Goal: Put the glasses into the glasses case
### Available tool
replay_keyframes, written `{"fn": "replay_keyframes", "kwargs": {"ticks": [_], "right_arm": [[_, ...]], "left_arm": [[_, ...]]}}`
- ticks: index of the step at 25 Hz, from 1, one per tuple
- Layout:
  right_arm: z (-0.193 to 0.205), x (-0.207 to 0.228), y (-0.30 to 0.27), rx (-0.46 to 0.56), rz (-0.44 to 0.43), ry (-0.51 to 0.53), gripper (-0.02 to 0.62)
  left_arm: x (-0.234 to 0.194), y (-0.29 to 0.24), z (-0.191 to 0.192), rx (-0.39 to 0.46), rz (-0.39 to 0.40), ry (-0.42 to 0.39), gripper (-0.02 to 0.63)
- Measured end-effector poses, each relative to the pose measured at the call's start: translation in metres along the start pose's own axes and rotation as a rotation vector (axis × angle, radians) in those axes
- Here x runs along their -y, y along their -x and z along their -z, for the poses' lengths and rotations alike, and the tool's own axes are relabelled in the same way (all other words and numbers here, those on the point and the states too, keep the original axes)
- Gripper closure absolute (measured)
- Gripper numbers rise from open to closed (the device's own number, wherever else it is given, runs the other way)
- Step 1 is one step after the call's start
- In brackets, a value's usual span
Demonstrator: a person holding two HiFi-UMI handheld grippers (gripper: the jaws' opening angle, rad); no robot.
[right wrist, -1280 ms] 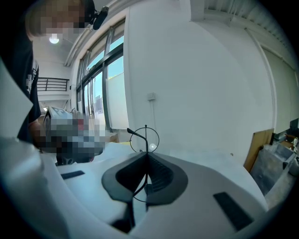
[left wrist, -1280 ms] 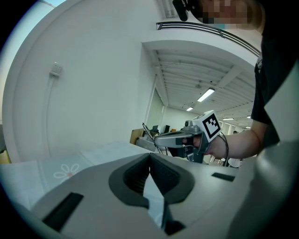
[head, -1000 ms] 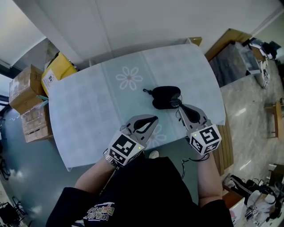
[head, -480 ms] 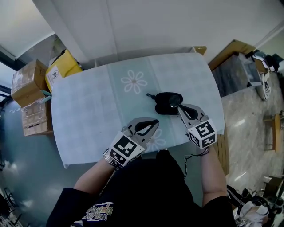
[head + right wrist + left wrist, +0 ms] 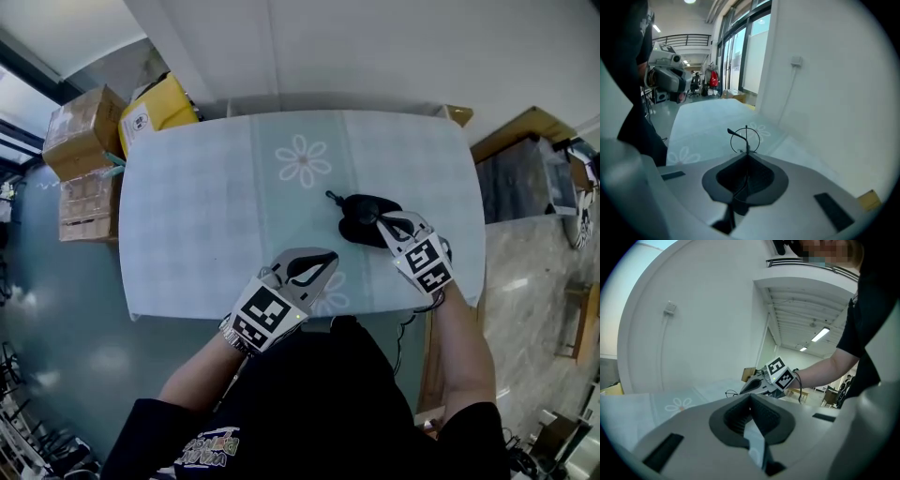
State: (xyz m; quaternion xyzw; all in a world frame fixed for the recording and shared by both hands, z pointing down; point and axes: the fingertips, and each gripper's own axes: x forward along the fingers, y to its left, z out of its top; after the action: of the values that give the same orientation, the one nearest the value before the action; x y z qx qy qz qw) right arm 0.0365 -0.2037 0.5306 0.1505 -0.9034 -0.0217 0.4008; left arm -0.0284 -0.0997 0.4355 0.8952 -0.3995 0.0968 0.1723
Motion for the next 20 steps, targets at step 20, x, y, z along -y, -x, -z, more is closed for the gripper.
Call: {"fn": "replay_keyframes", "kwargs": {"ticks": [20], "right_arm": [[0.067,-0.013,-0.068,-0.275,-0.241,0.188,0.569]], "left_arm": [[-0.017,-0.008,0.016,-0.006,-0.09,0.082,0.578]]}}
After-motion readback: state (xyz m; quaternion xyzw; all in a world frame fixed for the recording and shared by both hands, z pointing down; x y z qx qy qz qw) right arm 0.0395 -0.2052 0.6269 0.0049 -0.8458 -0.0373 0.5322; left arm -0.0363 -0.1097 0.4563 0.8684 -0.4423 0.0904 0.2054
